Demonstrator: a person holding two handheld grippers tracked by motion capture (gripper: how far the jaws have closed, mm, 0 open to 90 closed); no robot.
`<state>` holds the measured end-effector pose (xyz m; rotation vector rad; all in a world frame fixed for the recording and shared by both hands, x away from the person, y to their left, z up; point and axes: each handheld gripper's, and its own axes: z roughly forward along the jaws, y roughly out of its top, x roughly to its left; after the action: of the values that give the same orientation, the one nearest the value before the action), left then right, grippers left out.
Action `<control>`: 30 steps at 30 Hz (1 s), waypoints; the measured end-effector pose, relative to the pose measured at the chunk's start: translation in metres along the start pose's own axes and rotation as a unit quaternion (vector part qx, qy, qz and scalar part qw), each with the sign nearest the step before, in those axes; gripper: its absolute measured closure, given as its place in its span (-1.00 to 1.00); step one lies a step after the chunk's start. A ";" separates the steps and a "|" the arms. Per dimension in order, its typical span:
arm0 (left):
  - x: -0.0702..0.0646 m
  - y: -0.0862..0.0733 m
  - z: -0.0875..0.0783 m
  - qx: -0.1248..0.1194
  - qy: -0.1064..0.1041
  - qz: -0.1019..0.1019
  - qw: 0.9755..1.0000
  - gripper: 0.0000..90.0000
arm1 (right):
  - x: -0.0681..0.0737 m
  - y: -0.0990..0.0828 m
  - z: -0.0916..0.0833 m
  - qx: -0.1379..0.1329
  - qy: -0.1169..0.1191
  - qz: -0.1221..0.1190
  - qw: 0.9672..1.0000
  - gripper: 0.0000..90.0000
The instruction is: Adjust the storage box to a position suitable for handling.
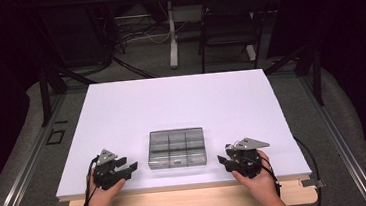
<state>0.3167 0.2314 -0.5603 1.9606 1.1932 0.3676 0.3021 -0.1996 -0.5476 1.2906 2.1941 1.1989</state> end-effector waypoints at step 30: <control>-0.006 -0.002 0.000 0.002 -0.006 0.003 1.000 0.05 | 0.025 0.008 -0.001 0.012 0.051 -0.043 0.998 0.88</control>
<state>0.3122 0.2267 -0.5612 1.9689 1.1812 0.3561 0.2923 -0.1769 -0.5375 1.1554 2.3171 1.2347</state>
